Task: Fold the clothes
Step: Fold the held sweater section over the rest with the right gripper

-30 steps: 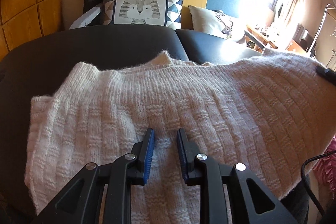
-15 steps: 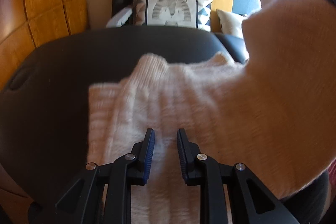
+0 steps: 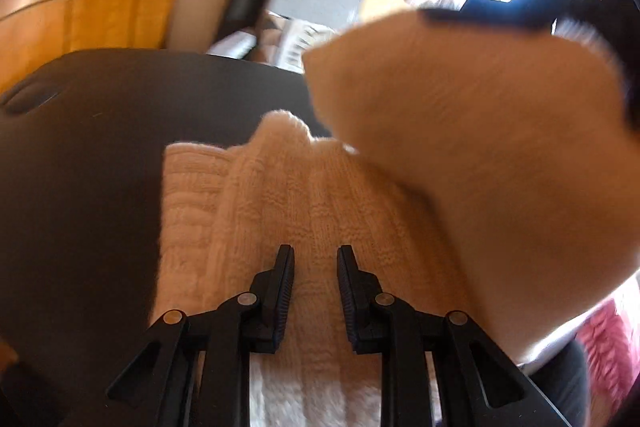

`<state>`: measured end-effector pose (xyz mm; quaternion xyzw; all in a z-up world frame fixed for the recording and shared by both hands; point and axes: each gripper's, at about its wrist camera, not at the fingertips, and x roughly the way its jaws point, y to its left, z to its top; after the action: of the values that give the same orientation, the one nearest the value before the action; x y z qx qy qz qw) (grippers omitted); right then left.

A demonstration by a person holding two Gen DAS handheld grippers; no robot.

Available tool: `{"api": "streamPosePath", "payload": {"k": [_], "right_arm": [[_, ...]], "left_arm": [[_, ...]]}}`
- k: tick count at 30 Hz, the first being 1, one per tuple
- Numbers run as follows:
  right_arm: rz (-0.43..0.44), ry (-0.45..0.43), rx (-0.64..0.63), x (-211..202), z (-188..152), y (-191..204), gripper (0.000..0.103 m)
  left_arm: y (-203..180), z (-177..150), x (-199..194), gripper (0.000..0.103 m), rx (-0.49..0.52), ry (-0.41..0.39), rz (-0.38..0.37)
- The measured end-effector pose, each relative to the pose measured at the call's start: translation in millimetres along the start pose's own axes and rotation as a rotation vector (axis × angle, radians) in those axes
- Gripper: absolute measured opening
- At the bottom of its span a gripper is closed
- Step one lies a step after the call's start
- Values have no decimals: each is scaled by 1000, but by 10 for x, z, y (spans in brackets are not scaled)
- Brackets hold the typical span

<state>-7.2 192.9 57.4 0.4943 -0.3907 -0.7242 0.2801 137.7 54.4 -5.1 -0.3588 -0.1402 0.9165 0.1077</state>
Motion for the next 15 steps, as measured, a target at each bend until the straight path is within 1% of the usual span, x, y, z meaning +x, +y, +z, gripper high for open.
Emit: {"api": "streamPosePath", "payload": {"k": [2, 4, 6, 7, 10, 12, 15], "right_arm": [[-7, 24, -26, 156, -29, 7, 20], [-41, 42, -75, 296, -74, 49, 20], [-81, 64, -133, 428, -118, 102, 20], [-103, 75, -162, 488, -142, 126, 20], [-147, 98, -227, 599, -212, 156, 20], [-148, 108, -245, 601, -297, 124, 20], [-164, 126, -249, 657, -375, 104, 20]], "left_arm": [[85, -32, -26, 22, -23, 1, -2], [170, -63, -51, 22, -46, 1, -4], [212, -59, -21, 22, -67, 7, -26], [208, -64, -18, 22, -56, 8, -25], [181, -68, -39, 21, -28, 10, -9], [214, -50, -107, 20, -68, 13, 2], [281, -58, -278, 19, -132, -8, 51]]}}
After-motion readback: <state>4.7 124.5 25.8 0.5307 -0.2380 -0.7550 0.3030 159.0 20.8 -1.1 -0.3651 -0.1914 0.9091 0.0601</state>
